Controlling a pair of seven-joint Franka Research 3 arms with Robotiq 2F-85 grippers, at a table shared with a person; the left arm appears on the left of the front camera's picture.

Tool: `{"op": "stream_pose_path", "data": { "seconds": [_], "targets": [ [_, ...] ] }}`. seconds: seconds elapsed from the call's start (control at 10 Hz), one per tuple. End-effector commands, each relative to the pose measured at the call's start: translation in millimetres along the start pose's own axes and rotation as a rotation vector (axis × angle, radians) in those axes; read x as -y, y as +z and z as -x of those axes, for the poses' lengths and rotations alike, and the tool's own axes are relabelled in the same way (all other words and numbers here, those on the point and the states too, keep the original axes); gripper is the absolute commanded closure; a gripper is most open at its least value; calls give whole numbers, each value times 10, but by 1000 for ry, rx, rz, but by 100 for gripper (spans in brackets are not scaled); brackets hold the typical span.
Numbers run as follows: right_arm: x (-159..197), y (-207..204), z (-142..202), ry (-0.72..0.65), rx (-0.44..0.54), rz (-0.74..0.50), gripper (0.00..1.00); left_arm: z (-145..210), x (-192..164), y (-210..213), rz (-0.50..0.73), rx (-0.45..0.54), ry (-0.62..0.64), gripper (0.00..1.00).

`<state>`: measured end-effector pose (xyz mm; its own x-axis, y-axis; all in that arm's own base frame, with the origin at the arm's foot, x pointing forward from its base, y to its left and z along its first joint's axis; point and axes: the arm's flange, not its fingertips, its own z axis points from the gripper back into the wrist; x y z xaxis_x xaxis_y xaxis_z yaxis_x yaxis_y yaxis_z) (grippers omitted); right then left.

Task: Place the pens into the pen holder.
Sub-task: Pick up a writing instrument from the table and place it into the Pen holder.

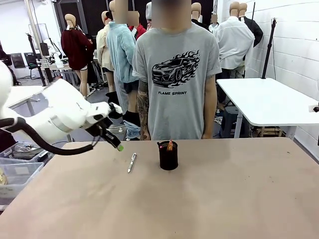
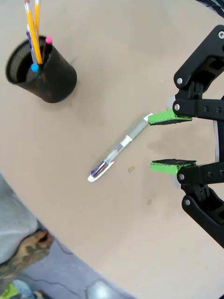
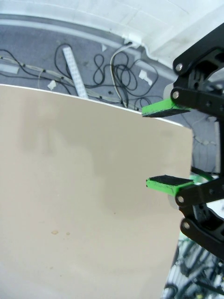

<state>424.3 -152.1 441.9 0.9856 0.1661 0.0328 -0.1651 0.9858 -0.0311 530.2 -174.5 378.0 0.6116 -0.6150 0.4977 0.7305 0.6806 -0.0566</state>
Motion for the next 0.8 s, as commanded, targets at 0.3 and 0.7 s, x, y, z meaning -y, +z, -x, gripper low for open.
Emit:
{"op": "stream_pose_path", "data": {
  "seconds": [0.3, 0.7],
  "targets": [
    [5, -16, 2, 3, -2, 27, 36, -96, 3, -366, -9, -49, 36, 58],
    [5, -16, 2, 3, -2, 27, 36, -385, 73, -578, -62, -94, 114, 58]
  ]
}}
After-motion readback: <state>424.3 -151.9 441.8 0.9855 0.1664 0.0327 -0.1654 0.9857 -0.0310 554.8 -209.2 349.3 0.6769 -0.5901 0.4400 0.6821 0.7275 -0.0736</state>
